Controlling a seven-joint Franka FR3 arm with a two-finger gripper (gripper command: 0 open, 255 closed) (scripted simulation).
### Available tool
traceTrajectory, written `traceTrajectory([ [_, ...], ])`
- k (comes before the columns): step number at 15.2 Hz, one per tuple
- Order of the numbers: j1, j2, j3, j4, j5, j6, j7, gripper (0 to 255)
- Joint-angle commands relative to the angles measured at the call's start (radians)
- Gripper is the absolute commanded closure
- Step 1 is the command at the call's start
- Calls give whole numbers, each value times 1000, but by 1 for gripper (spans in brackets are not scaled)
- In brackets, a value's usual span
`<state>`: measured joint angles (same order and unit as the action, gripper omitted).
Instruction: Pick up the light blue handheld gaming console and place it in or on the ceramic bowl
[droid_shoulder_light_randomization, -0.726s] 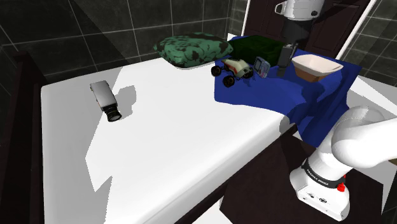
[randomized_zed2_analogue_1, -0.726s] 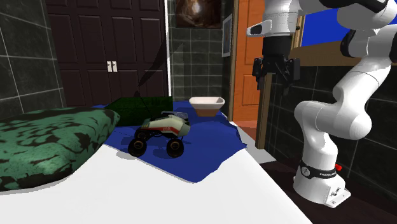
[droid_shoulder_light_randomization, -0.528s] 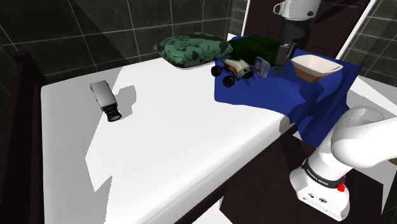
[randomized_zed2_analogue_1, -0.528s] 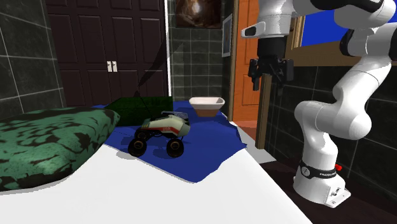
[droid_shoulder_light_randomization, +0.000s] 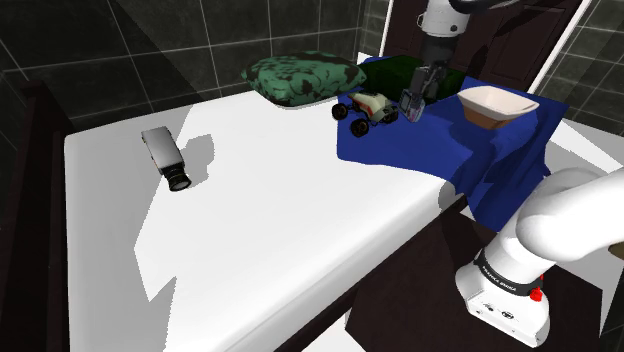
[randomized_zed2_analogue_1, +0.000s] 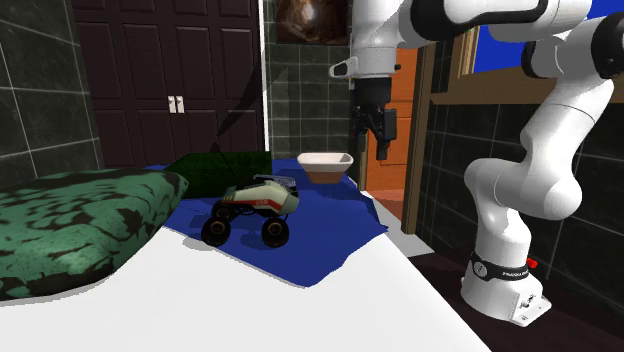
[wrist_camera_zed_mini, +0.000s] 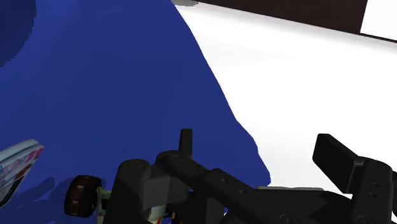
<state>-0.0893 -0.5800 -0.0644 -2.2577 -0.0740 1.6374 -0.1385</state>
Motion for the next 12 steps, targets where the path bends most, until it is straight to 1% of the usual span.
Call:
traceTrajectory([
  [1, -18, 56, -26, 22, -4, 41, 0, 0],
  [7, -64, 230, -104, 116, 4, 137, -7, 0],
  [12, -100, 381, -168, 217, 36, 196, -22, 0],
])
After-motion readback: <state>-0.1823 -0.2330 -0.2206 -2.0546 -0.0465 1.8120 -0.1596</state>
